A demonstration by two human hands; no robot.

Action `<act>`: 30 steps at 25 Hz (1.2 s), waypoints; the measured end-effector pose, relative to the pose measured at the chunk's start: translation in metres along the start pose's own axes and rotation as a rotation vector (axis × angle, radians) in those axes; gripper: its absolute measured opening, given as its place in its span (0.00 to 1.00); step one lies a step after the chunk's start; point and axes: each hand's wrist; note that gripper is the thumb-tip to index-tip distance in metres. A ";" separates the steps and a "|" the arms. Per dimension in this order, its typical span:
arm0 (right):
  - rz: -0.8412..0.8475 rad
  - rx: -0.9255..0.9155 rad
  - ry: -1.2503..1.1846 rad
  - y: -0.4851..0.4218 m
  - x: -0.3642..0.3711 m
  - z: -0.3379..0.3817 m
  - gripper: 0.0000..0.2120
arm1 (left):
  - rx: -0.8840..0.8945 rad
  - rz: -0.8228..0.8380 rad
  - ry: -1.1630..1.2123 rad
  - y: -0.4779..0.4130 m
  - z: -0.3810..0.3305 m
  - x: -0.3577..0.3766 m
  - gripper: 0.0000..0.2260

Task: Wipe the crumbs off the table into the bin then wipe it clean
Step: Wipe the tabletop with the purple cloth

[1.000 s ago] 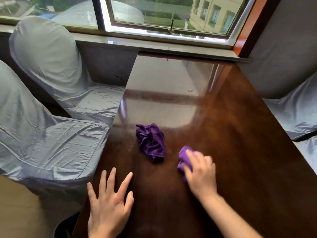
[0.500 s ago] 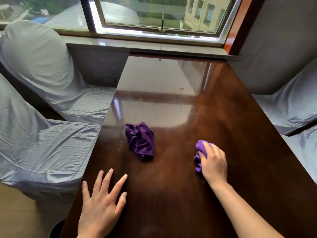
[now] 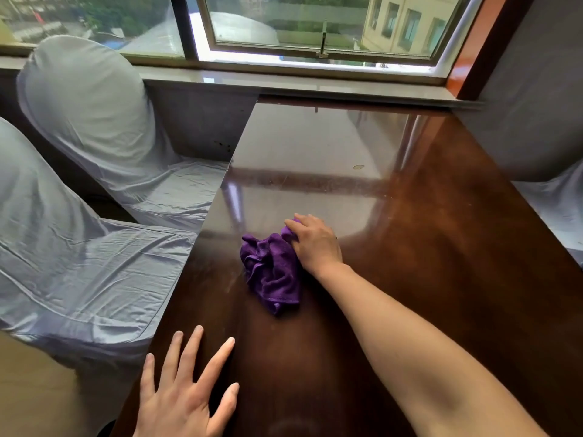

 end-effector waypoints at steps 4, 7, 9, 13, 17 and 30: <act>-0.014 0.013 -0.022 0.005 -0.009 -0.029 0.14 | 0.028 -0.057 -0.010 0.002 0.004 0.002 0.25; -0.101 0.267 0.034 0.049 -0.028 -0.120 0.14 | 0.019 -0.045 -0.008 0.002 0.004 0.005 0.27; -0.141 0.458 0.092 0.086 -0.043 -0.169 0.10 | 0.005 -0.025 -0.015 0.002 0.005 0.006 0.28; -0.218 0.540 0.091 0.122 -0.039 -0.135 0.12 | 0.005 -0.019 -0.057 0.004 0.006 0.008 0.28; -0.247 0.183 -0.011 0.185 -0.026 -0.030 0.22 | 0.005 -0.020 -0.094 0.006 0.007 0.009 0.28; -0.142 -0.064 -0.040 0.238 -0.032 0.069 0.25 | -0.005 0.013 -0.053 0.009 0.003 0.000 0.28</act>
Point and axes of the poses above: each hand's wrist, its own y-axis away from the middle knuckle, its own x-axis out of the palm, z = x × y, and after that the axes turned 15 degrees about y, right-handed
